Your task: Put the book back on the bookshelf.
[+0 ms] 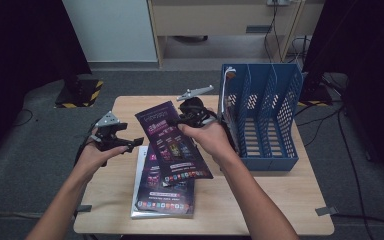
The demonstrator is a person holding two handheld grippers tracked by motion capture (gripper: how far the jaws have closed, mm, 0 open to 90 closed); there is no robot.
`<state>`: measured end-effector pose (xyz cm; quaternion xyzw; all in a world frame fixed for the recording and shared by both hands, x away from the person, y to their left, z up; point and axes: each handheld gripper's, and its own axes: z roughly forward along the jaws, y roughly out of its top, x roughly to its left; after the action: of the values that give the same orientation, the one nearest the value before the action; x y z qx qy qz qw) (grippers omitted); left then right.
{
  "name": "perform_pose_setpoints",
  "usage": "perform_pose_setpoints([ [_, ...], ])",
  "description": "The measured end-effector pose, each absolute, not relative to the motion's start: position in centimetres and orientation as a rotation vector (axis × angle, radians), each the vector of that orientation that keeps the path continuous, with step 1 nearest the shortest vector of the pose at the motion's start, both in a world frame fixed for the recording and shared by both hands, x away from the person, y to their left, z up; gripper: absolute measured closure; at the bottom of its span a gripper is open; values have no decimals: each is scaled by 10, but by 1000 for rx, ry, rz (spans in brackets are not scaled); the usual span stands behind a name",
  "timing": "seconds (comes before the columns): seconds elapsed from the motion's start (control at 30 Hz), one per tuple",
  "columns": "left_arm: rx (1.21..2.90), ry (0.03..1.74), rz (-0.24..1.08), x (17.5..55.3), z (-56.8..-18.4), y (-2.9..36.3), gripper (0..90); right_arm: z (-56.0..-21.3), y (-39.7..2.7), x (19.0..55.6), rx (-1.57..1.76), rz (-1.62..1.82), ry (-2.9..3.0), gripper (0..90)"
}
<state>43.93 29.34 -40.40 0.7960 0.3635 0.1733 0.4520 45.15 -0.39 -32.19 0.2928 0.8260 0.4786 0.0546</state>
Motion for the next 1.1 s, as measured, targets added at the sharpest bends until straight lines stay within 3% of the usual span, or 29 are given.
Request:
perform_pose_setpoints([
  [0.43,1940,827,456,447,-359,297,35,-297,-2,444,784,1466,2496,843],
  [1.1,1916,768,431,452,-344,295,31,-277,12,430,666,1454,2517,843],
])
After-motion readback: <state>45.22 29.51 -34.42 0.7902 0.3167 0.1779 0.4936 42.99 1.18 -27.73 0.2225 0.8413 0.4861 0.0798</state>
